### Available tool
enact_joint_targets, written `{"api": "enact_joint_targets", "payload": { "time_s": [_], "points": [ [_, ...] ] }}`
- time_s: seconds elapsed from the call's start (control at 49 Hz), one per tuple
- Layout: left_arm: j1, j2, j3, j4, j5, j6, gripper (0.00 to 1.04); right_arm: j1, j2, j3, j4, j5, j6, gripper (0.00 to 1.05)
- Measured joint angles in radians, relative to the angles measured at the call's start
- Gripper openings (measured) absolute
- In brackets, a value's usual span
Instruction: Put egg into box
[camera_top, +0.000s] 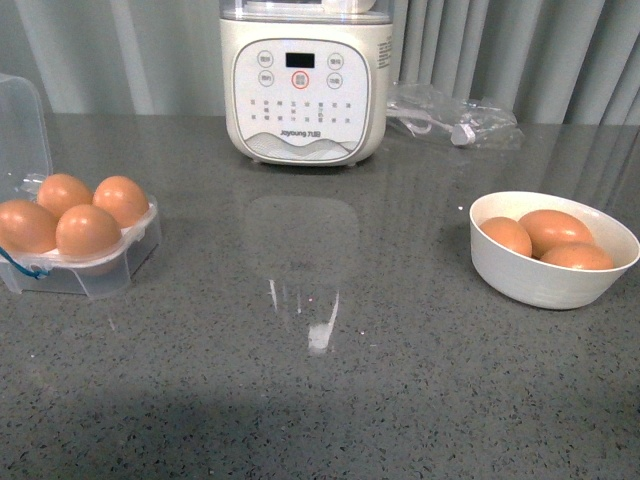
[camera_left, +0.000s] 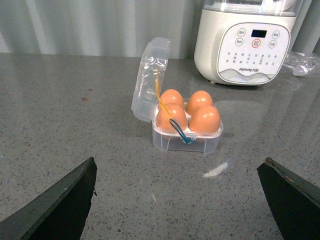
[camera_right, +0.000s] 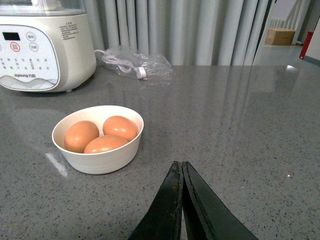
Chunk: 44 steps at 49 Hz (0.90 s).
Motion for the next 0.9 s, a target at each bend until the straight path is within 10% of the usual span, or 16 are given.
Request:
{"api": "enact_joint_targets", "payload": {
  "time_s": [0.898],
  "points": [
    [0.000,0.000,0.000,0.000,0.000,0.000,0.98,0.000,-0.327,0.001,-0.341,0.000,0.000,0.03]
  ]
}}
